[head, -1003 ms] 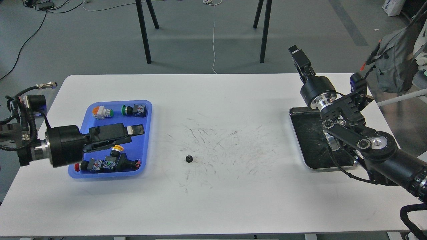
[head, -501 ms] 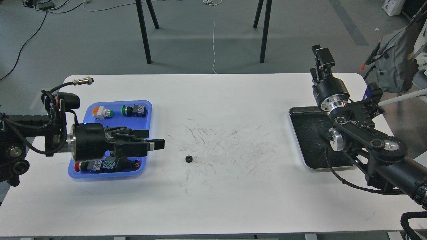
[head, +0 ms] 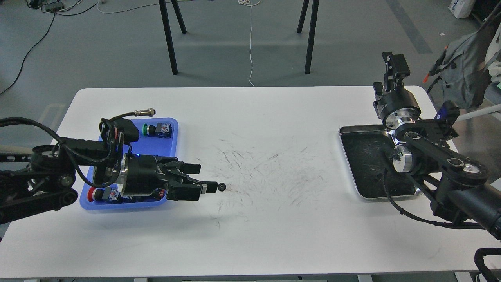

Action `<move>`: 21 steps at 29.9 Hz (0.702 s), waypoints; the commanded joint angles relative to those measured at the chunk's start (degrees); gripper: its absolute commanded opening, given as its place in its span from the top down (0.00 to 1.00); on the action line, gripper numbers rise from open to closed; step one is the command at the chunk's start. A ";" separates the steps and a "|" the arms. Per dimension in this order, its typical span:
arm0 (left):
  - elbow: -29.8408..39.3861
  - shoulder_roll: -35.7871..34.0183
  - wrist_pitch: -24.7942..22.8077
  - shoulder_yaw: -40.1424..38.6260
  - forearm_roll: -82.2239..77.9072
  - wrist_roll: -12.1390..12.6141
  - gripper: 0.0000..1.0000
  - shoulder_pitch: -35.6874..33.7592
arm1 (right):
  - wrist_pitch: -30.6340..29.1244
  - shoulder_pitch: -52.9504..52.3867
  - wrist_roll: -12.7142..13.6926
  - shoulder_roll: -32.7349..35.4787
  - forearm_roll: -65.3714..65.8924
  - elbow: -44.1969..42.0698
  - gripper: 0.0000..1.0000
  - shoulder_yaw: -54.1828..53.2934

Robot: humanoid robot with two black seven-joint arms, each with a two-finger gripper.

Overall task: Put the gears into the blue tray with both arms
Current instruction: 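Move the left hand out of the blue tray toward the black gear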

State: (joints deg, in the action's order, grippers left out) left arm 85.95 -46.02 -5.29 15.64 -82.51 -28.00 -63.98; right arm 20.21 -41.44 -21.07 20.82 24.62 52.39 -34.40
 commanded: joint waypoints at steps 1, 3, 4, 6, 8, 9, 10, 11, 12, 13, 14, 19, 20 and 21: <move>-4.29 5.75 1.07 2.29 0.16 0.00 0.04 -0.36 | -0.43 -0.05 -0.90 -0.07 -0.10 -0.09 0.04 -0.05; -6.84 8.39 1.51 2.64 -0.02 0.00 0.04 -0.27 | -0.87 -0.13 -0.72 -0.07 -1.15 -0.36 0.04 -0.05; -7.54 9.36 1.60 3.25 0.15 0.00 0.04 -0.27 | -1.39 -0.13 -0.72 0.01 -1.94 -0.36 0.04 0.03; -8.34 10.33 1.78 3.87 0.33 0.00 0.00 -0.71 | -2.01 -0.13 -0.99 -0.07 -2.74 -0.45 0.04 0.12; -10.61 12.08 1.86 4.40 0.16 0.00 0.00 -0.62 | -2.19 -0.13 -0.99 0.01 -2.83 -0.36 0.04 0.12; -12.19 12.96 1.86 5.19 -0.02 0.00 0.00 -0.71 | -2.54 -0.05 -0.99 0.01 -2.91 -0.36 0.03 0.03; -13.43 13.67 2.04 5.98 -0.11 0.00 0.00 -0.71 | -2.89 -0.05 -0.99 0.01 -3.00 -0.36 0.03 -0.05; -14.40 14.28 2.30 6.33 0.07 0.00 0.00 -0.71 | -3.41 -0.13 -0.99 0.01 -3.35 -0.36 0.03 -0.05; -14.75 14.64 3.09 6.60 -0.02 0.00 0.00 -0.71 | -3.94 -0.13 -0.99 0.01 -3.87 -0.36 0.03 0.03; -15.11 15.34 3.88 6.77 -0.11 0.00 0.00 -0.62 | -4.64 -0.13 -1.07 0.10 -4.14 -0.36 0.03 0.03; -15.89 16.65 4.93 6.86 -0.11 0.00 0.00 -0.45 | -5.26 -0.13 -1.08 0.36 -4.14 -0.18 0.03 0.03; -19.24 18.94 8.27 6.86 -1.59 0.00 0.01 0.25 | -9.56 0.22 -1.60 2.74 -6.43 0.43 0.03 0.21; -19.85 19.03 9.32 6.86 -2.82 0.00 0.01 0.43 | -10.18 0.48 -2.04 3.09 -6.34 0.43 0.03 0.47; -20.29 18.86 10.99 6.86 -4.75 0.00 0.01 0.52 | -10.36 0.66 -2.39 3.26 -6.34 0.35 0.03 0.65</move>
State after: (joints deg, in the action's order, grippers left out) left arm 67.16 -27.33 2.51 22.49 -83.80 -28.00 -63.92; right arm 11.55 -41.37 -22.60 23.20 18.69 52.65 -34.36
